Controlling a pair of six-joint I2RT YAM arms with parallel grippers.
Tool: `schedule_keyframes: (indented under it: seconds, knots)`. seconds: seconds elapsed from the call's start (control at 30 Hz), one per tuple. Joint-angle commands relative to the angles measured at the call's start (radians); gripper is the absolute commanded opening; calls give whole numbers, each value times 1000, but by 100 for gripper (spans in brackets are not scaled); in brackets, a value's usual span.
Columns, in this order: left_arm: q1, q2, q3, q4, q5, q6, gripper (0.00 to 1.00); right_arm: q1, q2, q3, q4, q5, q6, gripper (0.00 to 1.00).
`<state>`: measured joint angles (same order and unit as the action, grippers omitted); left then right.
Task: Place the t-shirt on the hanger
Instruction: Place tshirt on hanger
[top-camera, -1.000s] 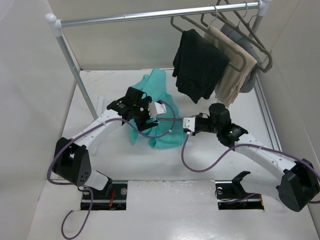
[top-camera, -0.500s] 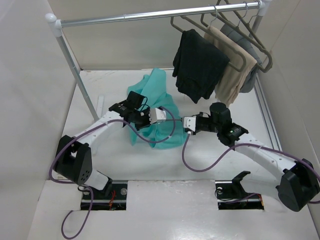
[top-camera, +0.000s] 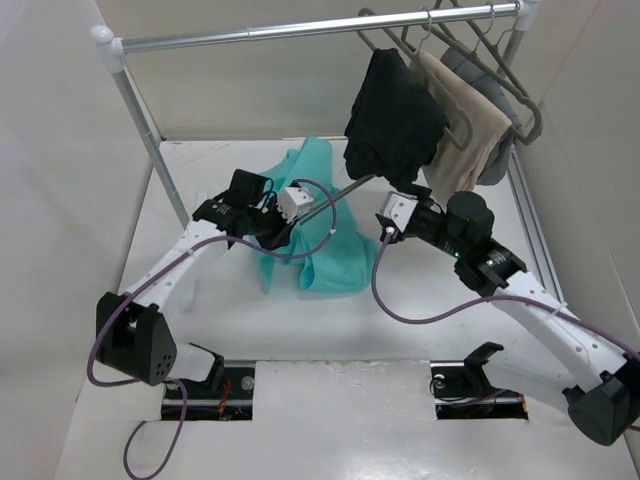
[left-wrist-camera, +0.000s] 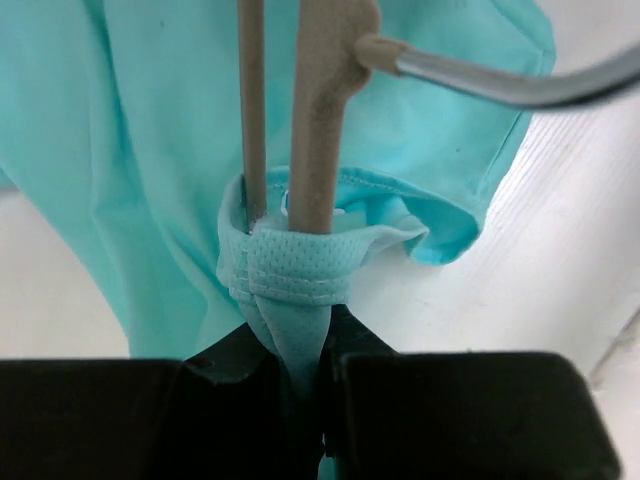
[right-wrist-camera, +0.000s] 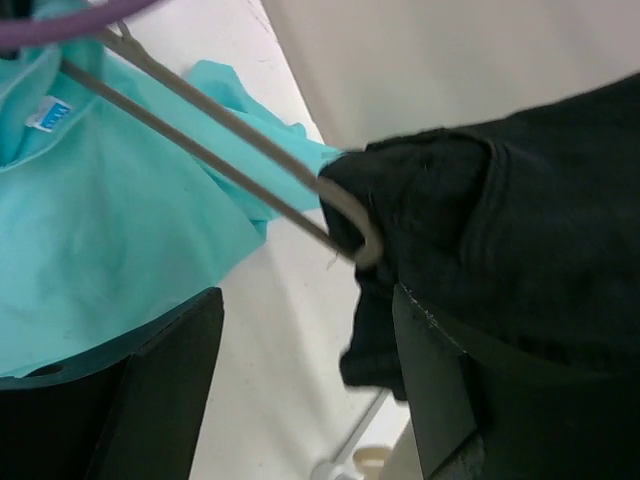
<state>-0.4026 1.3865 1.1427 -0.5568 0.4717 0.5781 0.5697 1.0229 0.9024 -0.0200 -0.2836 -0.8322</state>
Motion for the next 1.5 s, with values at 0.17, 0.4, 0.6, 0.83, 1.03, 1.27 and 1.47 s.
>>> schedule_keyframes:
  seconds: [0.17, 0.4, 0.6, 0.83, 1.03, 1.27, 1.47]
  knots:
    - [2, -103, -3, 126, -54, -388, 0, 125, -44, -26, -75, 115, 153, 74]
    - [2, -138, -43, 117, -30, -402, 0, 297, 150, -72, 111, 65, 255, 73]
    - [2, -147, -63, 165, -39, -402, 0, 347, 385, -76, 457, 14, 369, 72]
    - [2, -148, -81, 213, -50, -386, 0, 383, 537, -100, 542, 73, 516, 64]
    - [2, -181, -132, 222, -16, -405, 0, 383, 618, -123, 542, 146, 582, 33]
    - [2, -239, -159, 222, -16, -405, 0, 361, 628, -114, 450, 216, 605, 64]
    - [2, -248, -169, 222, 2, -405, 0, 361, 658, -63, 419, 206, 575, 65]
